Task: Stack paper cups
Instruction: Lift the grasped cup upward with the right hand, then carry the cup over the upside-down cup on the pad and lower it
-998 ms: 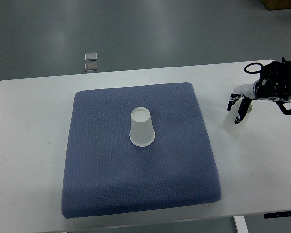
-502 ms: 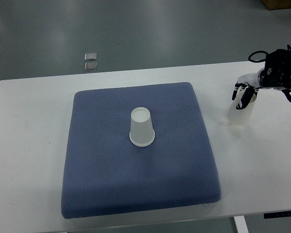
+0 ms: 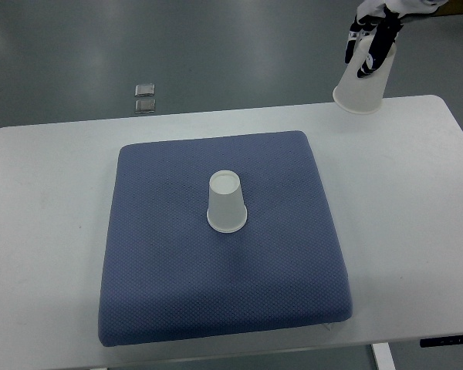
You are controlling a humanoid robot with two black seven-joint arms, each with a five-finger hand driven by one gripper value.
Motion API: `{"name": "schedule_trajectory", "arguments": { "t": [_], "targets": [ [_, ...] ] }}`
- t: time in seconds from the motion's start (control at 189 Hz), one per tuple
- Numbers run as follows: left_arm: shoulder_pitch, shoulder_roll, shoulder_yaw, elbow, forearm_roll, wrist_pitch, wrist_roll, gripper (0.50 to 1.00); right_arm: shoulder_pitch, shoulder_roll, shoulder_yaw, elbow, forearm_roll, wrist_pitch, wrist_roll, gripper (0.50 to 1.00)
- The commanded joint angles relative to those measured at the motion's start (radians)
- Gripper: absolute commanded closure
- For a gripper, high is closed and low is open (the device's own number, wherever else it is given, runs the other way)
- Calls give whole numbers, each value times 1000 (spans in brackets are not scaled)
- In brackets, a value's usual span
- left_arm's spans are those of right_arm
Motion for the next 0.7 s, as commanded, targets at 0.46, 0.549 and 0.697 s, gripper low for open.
{"name": "schedule_trajectory", "arguments": {
  "t": [0.46, 0.549, 0.697],
  "targets": [
    [0, 0, 0, 3, 1, 1, 0, 500, 81, 121, 284, 51, -22, 37, -8, 857],
    [0, 0, 0, 3, -1, 0, 0, 500, 75, 146, 347, 50, -22, 34, -8, 857],
    [0, 0, 0, 6, -1, 0, 0, 500, 60, 146, 385, 50, -22, 23, -8, 857]
  ]
}}
